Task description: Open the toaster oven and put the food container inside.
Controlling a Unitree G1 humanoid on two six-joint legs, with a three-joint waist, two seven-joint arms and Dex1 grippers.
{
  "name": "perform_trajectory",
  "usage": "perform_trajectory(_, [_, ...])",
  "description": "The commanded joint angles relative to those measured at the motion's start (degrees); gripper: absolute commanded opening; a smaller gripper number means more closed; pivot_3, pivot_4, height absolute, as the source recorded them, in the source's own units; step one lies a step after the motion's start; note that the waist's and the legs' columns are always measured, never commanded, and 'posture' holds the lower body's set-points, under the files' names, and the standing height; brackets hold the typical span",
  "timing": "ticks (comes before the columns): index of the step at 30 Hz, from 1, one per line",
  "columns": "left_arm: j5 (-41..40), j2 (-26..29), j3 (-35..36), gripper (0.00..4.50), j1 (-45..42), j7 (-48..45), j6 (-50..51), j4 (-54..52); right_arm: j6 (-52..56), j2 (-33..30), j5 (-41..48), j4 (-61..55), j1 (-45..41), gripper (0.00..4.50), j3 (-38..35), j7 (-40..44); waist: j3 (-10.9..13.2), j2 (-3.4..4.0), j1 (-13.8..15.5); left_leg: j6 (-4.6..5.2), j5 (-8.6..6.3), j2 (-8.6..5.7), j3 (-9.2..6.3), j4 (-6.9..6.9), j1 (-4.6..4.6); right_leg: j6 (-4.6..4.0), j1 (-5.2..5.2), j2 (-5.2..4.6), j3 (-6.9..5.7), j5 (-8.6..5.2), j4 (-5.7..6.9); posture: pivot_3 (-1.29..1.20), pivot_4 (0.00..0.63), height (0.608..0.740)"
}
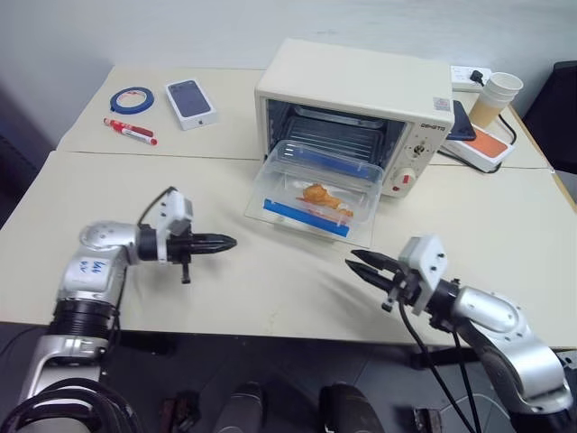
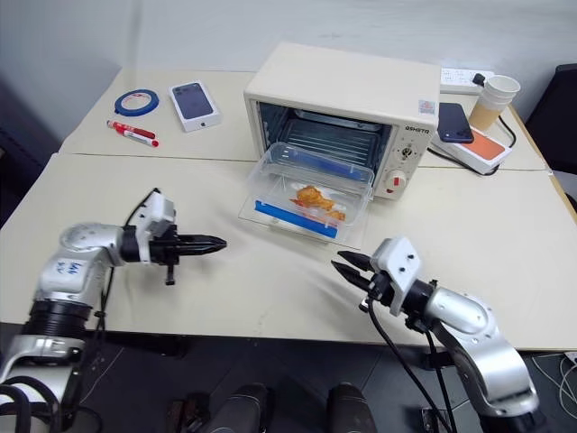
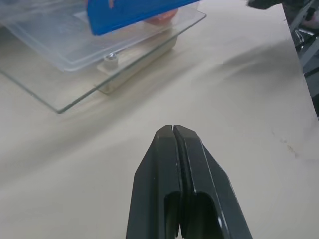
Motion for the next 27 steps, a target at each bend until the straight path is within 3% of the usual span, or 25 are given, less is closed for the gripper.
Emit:
perform_trajectory(1, [1.42,-1.66,0.18,0.0,-2.08,3.0,-2.97,-0.66,-1.49,1.08,-1.55,3.41,-3.48,0.06,0.51,0.08,0.0,0.0,-0.21,0.0,0.0,0.03,0.0,-0.02,0.0,0.0,-0.01,0.04,-0.06,0.0,0.0,0.0,0.15,0.74])
perform_trajectory(16, [4.21,-8.25,0.09,0.0,-7.96,11.4,-2.52,4.79,1.7,5.82,-2.33,12.49,-15.23,0.06,2.59,0.74,-0.01,0.02,-1.79,-0.01,0.01,0.07,0.05,-0.05,0.03,0.0,-0.04,0.08,-0.42,0.0,0.14,0.0,0.15,0.74])
perform_trajectory(27, [7.26,-13.66,0.45,0.0,-15.1,18.2,-9.9,17.04,-4.78,8.18,-7.1,24.79,-24.39,0.06,3.83,1.93,-0.01,0.02,-1.83,-0.01,0.0,0.02,0.05,-0.04,0.01,0.01,-0.07,0.05,-0.46,0.0,0.18,0.0,0.15,0.74])
